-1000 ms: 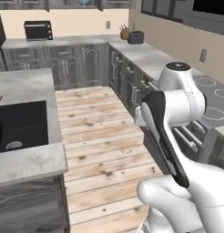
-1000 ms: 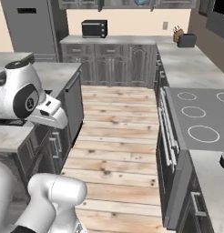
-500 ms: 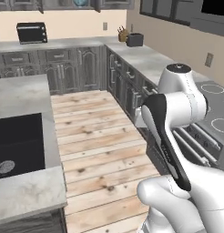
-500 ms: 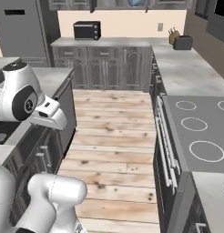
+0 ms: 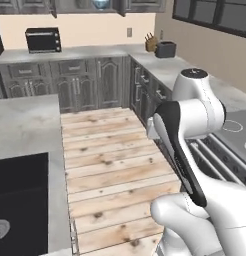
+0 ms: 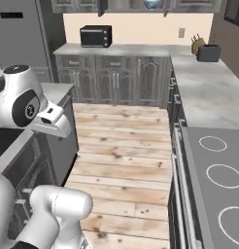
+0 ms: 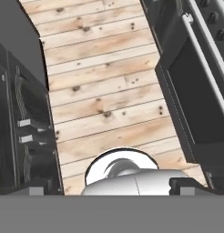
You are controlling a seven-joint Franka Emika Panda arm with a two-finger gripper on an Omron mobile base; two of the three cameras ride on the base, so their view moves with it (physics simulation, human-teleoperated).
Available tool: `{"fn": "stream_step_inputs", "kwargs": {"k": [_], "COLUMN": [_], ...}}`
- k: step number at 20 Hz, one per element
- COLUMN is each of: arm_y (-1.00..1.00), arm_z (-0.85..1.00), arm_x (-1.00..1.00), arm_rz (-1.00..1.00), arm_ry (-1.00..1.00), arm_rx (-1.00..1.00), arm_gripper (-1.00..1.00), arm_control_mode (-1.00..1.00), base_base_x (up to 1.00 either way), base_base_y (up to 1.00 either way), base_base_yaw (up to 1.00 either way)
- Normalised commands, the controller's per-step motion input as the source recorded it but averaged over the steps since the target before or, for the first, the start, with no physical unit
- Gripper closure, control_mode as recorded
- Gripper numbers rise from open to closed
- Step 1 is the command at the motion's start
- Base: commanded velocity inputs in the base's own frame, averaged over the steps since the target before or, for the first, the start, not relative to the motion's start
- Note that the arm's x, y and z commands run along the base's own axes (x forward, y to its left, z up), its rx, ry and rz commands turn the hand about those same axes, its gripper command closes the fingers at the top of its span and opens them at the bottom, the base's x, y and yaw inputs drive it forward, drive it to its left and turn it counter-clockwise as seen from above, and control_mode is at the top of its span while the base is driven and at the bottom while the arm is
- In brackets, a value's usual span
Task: Pick up the bowls from the cabinet and place each bowl in front of a stool on the dining counter.
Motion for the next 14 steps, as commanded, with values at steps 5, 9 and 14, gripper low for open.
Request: {"fn": "stream_step_inputs", "kwargs": {"k": [5,9,14], "arm_y": [0.00,0.00,0.00], "arm_z": [0.00,0.00,0.00], "arm_x": [0.00,0.00,0.00], "arm_rz": [0.00,0.00,0.00], "arm_ry": [0.00,0.00,0.00], "arm_rx": [0.00,0.00,0.00], "arm_gripper": [-1.00,-1.00,-1.00], "arm_control_mode": [1.00,1.00,1.00], "base_base_x": [1.00,1.00,1.00], "base_base_y": [-0.27,0.00,0.10], "base_base_yaw": [0.01,0.00,0.00]}}
